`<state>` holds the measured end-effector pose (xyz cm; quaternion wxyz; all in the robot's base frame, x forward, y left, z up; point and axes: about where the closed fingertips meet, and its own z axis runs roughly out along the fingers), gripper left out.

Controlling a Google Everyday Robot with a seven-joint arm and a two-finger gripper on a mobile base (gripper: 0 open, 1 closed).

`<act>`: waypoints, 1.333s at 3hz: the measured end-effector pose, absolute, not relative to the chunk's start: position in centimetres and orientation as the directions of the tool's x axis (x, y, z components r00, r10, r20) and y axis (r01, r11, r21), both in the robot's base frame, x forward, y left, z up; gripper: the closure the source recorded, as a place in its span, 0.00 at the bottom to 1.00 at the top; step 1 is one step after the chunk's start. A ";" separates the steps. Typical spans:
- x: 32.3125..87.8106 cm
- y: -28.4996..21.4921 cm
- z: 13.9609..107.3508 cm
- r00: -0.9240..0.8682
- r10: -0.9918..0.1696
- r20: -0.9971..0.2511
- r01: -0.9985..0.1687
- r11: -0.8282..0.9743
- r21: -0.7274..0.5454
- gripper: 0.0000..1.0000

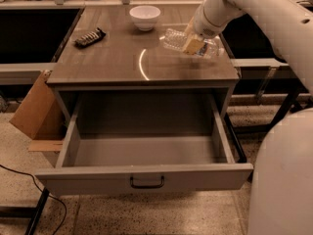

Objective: Pick water bottle from top drawer and place on counter

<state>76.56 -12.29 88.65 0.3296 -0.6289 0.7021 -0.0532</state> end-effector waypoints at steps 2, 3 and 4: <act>78.1 -11.7 88.3 -0.009 -0.917 -0.400 -0.854 0.215 -0.474 0.01; 77.3 -12.3 89.3 0.011 -0.909 -0.417 -0.852 0.210 -0.480 0.00; 73.4 -15.3 91.3 0.018 -0.888 -0.459 -0.841 0.235 -0.488 0.00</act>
Offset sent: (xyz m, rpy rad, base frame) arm 0.0234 0.0048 0.0056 0.0088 0.0070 -0.0149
